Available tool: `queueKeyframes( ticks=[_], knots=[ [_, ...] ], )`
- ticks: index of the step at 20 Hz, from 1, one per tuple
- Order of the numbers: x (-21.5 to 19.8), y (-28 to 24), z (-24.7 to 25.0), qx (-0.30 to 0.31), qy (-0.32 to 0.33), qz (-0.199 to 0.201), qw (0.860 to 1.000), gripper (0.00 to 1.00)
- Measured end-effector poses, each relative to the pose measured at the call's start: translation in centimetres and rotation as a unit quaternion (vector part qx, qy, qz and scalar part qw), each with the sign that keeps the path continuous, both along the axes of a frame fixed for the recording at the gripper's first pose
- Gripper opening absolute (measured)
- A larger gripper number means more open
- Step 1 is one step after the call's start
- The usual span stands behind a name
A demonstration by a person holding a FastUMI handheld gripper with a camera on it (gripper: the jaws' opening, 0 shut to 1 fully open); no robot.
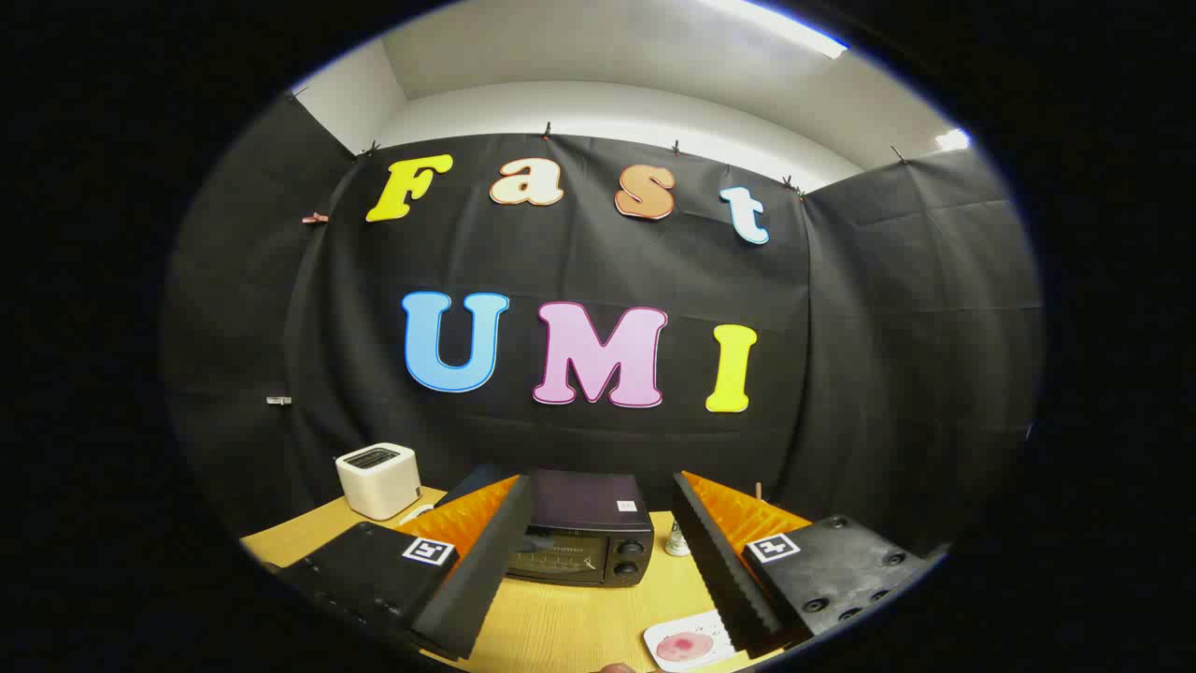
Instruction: Open the toaster oven, put the food inside, and close the toaster oven door.
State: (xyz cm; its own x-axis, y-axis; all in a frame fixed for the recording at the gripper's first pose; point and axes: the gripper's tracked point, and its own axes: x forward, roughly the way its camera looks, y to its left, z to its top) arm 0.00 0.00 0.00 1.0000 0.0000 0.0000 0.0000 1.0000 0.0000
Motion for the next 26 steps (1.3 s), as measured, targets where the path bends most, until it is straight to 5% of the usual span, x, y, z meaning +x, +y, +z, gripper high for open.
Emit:
queueKeyframes(
  ticks=[14, 26],
  knots=[
    [0.3, -1.8, -2.0, -0.005, 0.024, -0.034, 0.999, 0.97],
    [2.7, -0.5, -2.9, -0.008, 0.042, -0.016, 0.999, 0.98]
  ],
)
